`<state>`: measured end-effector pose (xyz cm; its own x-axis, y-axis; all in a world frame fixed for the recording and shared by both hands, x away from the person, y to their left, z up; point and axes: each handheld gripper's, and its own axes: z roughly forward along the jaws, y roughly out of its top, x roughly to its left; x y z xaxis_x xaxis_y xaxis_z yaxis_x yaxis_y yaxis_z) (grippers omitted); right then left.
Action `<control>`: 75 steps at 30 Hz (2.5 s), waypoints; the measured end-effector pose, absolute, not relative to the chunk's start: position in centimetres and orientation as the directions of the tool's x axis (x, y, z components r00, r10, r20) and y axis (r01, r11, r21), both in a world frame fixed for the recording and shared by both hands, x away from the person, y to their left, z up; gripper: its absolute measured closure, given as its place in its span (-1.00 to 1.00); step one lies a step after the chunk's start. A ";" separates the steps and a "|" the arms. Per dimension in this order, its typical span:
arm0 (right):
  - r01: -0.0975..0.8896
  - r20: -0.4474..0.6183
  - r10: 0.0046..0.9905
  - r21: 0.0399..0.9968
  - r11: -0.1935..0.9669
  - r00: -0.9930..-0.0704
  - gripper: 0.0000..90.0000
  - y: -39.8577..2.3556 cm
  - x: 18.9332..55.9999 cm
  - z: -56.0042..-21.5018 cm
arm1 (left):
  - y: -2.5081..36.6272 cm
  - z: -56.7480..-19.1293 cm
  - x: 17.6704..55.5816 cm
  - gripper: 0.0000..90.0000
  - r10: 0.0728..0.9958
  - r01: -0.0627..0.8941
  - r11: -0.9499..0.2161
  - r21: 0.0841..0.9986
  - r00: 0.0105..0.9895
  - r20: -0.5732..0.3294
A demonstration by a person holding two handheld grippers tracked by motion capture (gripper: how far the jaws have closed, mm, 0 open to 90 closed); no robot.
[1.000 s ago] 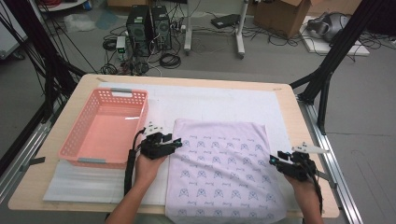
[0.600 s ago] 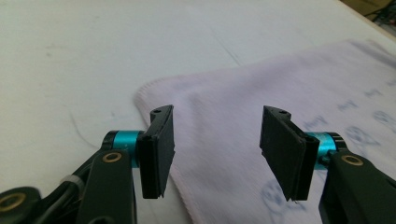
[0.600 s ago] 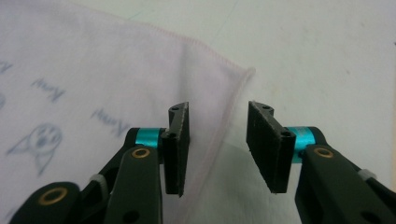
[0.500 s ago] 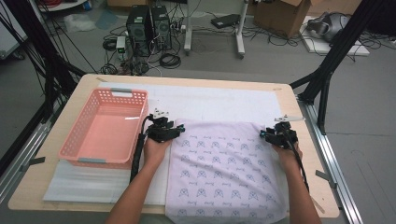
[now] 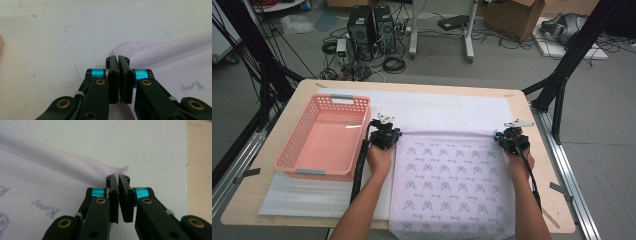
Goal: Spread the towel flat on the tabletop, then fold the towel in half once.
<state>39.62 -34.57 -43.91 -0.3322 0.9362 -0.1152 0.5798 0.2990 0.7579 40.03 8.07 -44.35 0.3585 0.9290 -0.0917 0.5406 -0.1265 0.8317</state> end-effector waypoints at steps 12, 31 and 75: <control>0.598 0.002 0.960 0.783 0.174 -0.282 0.29 -36.4 38.4 -43.0 | 8.8 -44.6 39.1 -0.01 0.867 0.505 -0.072 0.860 0.459 -0.196; 0.481 0.048 0.851 0.841 0.248 -0.522 -0.57 -38.0 28.6 -40.8 | 9.7 -41.4 33.2 -0.57 0.709 0.373 -0.069 0.925 0.671 -0.217; 0.666 0.088 0.923 0.717 0.203 -0.376 -0.11 -35.4 33.5 -43.8 | 8.9 -45.2 35.5 -0.16 0.826 0.577 -0.204 0.791 0.534 -0.177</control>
